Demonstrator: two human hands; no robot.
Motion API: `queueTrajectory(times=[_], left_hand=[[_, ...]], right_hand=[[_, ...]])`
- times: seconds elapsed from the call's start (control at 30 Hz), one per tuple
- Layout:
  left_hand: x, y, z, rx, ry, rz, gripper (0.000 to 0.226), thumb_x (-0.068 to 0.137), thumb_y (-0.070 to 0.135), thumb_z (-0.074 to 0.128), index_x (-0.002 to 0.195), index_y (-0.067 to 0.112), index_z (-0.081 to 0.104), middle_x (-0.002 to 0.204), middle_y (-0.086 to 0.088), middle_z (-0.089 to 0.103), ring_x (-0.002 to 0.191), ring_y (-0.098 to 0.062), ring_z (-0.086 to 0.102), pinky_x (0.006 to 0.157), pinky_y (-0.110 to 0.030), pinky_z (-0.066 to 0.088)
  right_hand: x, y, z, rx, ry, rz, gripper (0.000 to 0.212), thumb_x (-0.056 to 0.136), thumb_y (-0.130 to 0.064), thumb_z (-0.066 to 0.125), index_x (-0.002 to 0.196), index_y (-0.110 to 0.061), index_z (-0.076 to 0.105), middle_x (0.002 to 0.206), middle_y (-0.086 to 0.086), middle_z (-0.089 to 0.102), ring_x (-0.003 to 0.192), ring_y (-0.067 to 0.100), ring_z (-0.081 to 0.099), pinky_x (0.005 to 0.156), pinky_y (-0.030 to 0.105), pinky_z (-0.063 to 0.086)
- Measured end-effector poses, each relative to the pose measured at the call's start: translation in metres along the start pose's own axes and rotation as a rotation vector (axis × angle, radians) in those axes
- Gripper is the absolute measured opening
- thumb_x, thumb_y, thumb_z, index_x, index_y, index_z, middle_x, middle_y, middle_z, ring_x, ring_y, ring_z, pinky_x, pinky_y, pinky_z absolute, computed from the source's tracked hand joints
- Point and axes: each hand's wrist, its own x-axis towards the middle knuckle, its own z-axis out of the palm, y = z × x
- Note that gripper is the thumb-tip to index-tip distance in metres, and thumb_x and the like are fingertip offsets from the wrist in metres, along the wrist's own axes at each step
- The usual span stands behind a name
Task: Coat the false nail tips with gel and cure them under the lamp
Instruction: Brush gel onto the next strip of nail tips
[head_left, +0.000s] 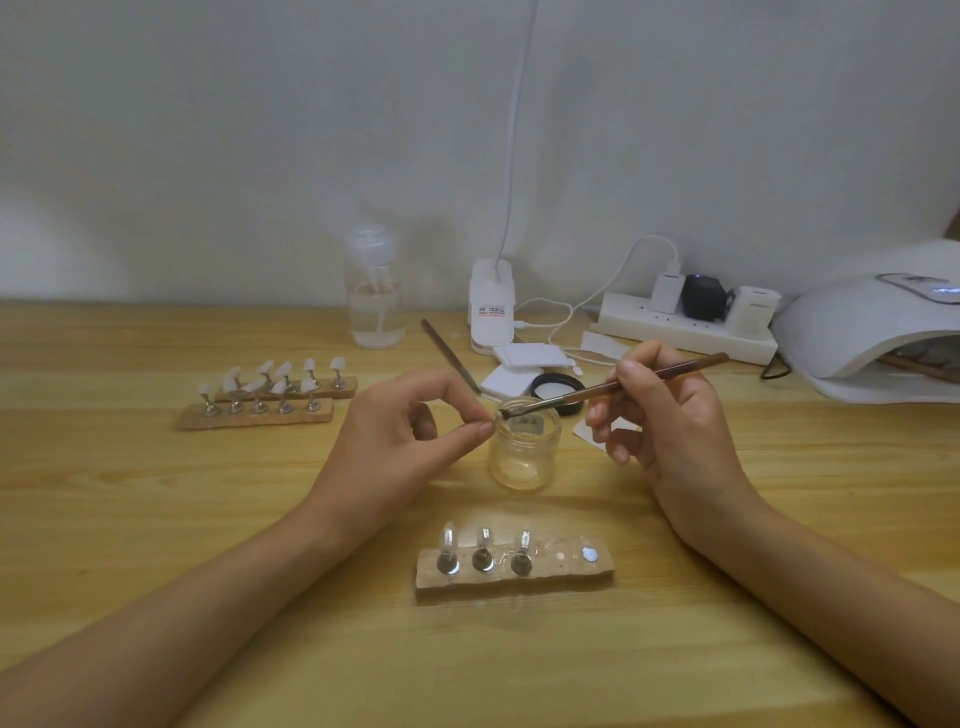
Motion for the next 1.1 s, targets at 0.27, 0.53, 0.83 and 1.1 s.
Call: queueTrajectory(times=[0.27, 0.53, 0.83, 1.1], left_hand=[[-0.0004, 0.0005, -0.0002, -0.026, -0.017, -0.007, 0.010, 0.079, 0.018, 0.080, 0.078, 0.021, 0.070, 0.073, 0.019, 0.067, 0.045, -0.003, 0.035, 0.049, -0.009, 0.031], [-0.0007, 0.0019, 0.0009, -0.012, -0.017, -0.008, 0.011, 0.077, 0.014, 0.080, 0.078, 0.013, 0.069, 0.058, 0.025, 0.058, 0.043, -0.002, 0.034, 0.048, -0.007, 0.028], [-0.0002, 0.0017, 0.0006, -0.022, -0.012, -0.029, 0.011, 0.076, 0.016, 0.081, 0.078, 0.014, 0.070, 0.059, 0.024, 0.060, 0.043, -0.002, 0.035, 0.048, -0.007, 0.029], [-0.0010, 0.0015, 0.0007, -0.028, -0.022, -0.034, 0.011, 0.077, 0.017, 0.080, 0.078, 0.012, 0.070, 0.055, 0.022, 0.058, 0.043, -0.003, 0.033, 0.047, -0.009, 0.028]], right_hand=[[-0.0007, -0.0015, 0.0002, 0.022, -0.016, -0.010, 0.015, 0.093, -0.026, 0.054, 0.082, -0.015, 0.053, 0.066, 0.004, 0.065, 0.057, 0.014, 0.060, 0.042, 0.019, 0.043], [0.0004, 0.0002, -0.0013, 0.043, -0.014, -0.019, 0.019, 0.100, -0.017, 0.049, 0.081, -0.017, 0.054, 0.065, 0.005, 0.065, 0.056, 0.014, 0.060, 0.042, 0.019, 0.042], [0.0004, -0.0011, -0.0011, 0.050, 0.003, -0.031, 0.018, 0.099, -0.018, 0.049, 0.082, -0.016, 0.053, 0.065, 0.004, 0.065, 0.056, 0.014, 0.060, 0.043, 0.018, 0.042], [-0.0009, 0.0003, -0.0019, -0.052, 0.020, 0.004, 0.019, 0.102, -0.014, 0.048, 0.083, -0.012, 0.052, 0.062, 0.006, 0.064, 0.054, 0.015, 0.058, 0.041, 0.019, 0.041]])
